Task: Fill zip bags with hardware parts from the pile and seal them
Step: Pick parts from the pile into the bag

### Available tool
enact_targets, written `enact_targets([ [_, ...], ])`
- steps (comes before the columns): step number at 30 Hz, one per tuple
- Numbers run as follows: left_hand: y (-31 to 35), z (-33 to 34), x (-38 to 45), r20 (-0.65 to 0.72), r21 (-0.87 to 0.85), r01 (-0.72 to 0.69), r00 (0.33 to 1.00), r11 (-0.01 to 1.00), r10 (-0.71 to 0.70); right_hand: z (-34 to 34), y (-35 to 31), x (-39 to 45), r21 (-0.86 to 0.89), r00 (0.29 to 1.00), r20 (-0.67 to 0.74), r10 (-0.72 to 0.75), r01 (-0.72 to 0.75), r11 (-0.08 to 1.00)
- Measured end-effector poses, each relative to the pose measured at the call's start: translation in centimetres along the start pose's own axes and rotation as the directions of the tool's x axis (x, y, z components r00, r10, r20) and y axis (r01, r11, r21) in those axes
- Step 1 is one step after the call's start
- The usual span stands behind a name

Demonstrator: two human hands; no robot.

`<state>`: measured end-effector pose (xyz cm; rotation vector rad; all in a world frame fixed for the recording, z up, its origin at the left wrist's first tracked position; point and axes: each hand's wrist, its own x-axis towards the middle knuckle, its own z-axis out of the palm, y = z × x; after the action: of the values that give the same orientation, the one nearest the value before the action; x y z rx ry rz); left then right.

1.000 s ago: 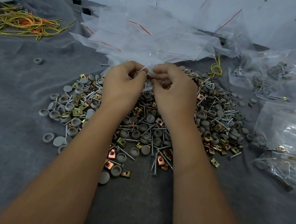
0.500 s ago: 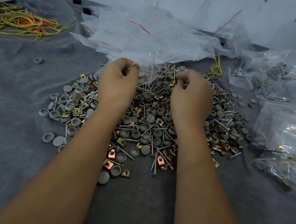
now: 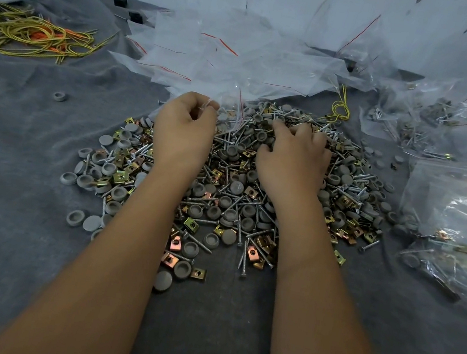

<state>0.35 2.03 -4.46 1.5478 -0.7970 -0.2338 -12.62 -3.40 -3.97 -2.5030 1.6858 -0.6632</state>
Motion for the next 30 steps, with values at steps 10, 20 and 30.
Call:
enact_targets([
  [10, 0.06, -0.01, 0.09, 0.014, 0.012, 0.019, 1.000, 1.000, -0.019, 0.25, 0.02, 0.20, 0.034, 0.999, -0.046, 0.023, -0.021, 0.999],
  [20, 0.06, 0.02, 0.01, 0.035, 0.013, 0.011, 0.999, 1.000, -0.011, 0.21, -0.03, 0.43, 0.063, 0.997, -0.067, 0.041, -0.037, 0.997],
  [30, 0.02, 0.08, 0.08, 0.030, 0.005, 0.015, 0.999, 1.000, -0.015, -0.48, 0.29, 0.53, 0.061, 0.997, 0.061, 0.045, -0.049, 0.997],
])
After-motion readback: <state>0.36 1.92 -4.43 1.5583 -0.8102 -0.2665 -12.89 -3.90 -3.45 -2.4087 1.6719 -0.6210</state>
